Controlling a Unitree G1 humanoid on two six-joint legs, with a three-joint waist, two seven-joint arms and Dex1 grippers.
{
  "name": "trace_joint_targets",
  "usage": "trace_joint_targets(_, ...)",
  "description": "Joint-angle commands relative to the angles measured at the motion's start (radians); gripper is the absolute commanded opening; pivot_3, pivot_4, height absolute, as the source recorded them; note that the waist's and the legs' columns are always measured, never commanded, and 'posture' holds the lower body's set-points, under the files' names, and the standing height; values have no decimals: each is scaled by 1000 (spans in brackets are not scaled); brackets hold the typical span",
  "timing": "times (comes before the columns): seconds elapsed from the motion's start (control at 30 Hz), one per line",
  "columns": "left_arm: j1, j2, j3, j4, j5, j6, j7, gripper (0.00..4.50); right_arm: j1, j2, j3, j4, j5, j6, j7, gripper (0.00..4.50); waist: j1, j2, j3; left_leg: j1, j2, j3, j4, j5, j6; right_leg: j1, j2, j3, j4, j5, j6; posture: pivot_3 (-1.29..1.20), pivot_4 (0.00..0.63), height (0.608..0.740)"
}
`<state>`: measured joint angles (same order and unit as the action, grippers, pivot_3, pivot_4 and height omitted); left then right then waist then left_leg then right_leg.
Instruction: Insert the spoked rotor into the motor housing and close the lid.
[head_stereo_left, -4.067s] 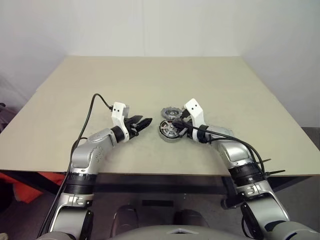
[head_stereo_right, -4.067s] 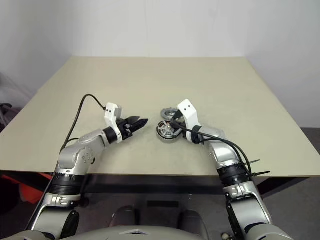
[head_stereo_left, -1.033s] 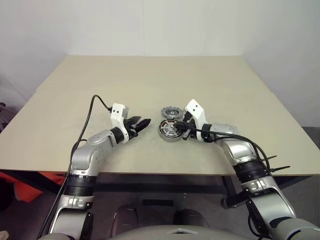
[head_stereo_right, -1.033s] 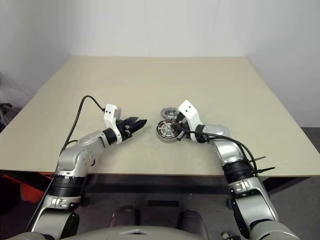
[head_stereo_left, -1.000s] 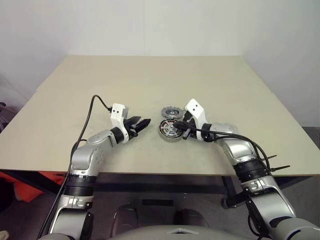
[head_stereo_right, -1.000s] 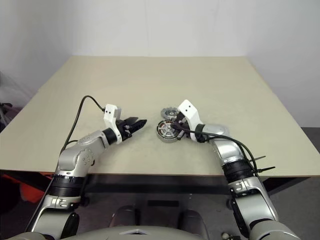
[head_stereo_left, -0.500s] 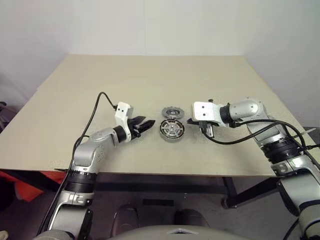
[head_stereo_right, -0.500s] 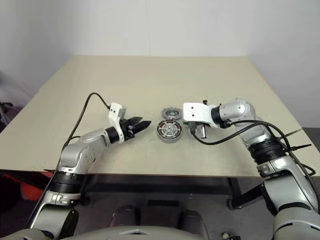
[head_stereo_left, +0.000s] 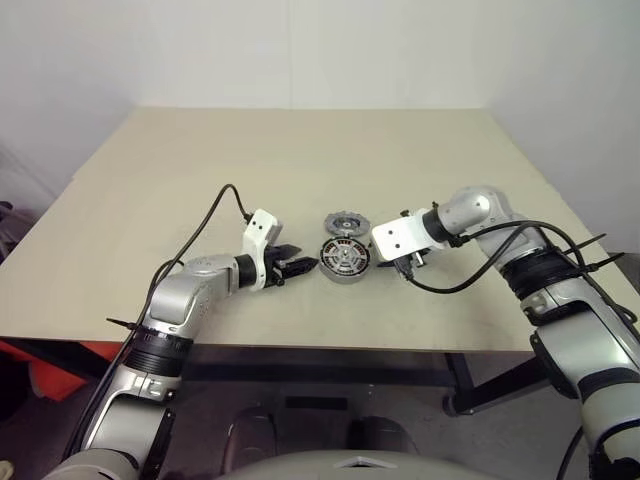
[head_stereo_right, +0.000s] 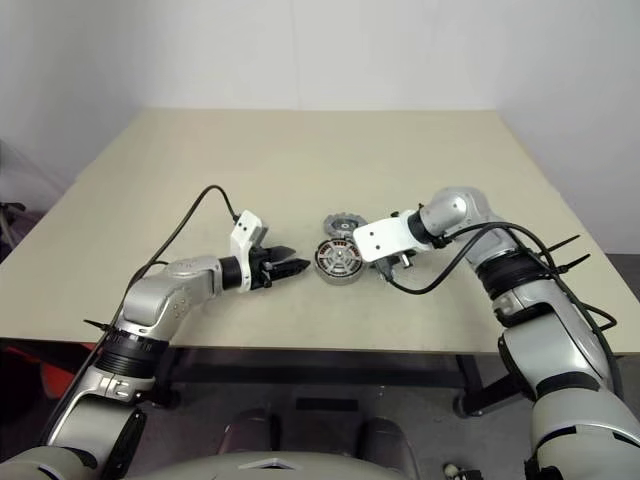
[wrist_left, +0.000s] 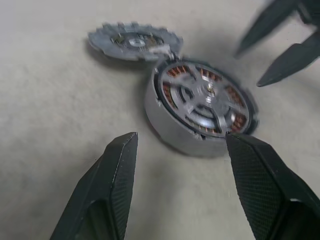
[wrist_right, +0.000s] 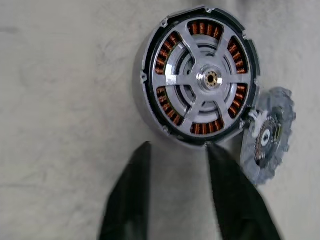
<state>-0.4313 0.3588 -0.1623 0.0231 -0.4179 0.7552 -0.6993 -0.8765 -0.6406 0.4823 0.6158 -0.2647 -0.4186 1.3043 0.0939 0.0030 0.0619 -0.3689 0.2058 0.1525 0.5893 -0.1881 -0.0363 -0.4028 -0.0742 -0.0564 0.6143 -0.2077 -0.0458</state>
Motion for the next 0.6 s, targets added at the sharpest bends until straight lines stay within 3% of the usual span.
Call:
trace_joint_targets(0.03, -24, 27, -39, -29, 30, -18, -44, 3000, -33, 7, -7, 2, -16, -35, -15, 2206, 0, 0, 0, 0, 0, 0, 1, 0, 0, 0, 0, 0, 0, 0, 0, 0, 0, 740)
trace_joint_targets(0.3, -57, 37, -67, 6, 69, -42, -83, 3000, -28, 26, 1, 26, -34, -61, -16, 2206, -1, 0, 0, 1, 0, 0, 8, 0, 0, 0, -1, 1, 8, 0, 0, 0, 0, 740)
trace_joint_targets(0.6, -51, 8, -66, 3, 84, -44, -78, 3000, -90, 84, 41, 217, -127, -141, -88, 2206, -3, 0, 0, 2, 0, 0, 9, 0, 0, 1, 0, 1, 9, 0, 0, 0, 0, 740)
